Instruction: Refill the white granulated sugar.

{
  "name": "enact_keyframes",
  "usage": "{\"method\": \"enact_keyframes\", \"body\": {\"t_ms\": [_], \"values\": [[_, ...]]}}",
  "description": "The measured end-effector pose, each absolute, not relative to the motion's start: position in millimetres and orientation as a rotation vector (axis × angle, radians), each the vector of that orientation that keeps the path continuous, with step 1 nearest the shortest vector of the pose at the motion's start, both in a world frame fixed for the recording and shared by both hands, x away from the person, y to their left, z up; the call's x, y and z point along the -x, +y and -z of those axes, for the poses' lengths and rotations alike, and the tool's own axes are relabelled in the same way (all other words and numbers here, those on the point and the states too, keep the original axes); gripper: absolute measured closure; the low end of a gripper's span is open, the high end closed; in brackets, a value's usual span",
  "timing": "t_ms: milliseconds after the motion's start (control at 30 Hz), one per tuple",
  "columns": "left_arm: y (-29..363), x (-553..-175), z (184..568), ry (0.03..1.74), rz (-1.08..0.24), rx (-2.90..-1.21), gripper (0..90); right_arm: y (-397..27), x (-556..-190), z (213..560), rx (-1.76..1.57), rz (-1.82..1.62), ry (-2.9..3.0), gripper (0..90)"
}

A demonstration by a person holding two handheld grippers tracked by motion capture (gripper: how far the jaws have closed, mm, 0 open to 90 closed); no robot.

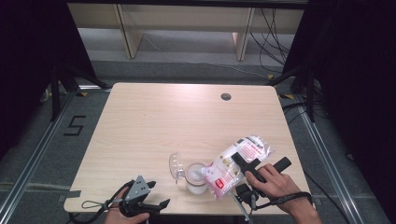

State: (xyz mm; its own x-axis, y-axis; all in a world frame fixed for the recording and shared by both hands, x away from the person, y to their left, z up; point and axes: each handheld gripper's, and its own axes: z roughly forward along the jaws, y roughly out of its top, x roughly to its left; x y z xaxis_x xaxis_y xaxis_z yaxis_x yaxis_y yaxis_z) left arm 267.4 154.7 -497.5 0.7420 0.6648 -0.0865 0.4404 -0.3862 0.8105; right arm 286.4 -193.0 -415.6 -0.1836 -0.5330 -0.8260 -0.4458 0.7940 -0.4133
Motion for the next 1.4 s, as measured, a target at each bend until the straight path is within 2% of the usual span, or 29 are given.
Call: {"method": "enact_keyframes", "body": {"t_ms": [1400], "values": [[154.9, -268.8, 497.8, 0.809, -0.327, -2.049, 20.3, -191.0, -284.5, 410.1, 0.816, 0.16, 1.77, 65.3]]}}
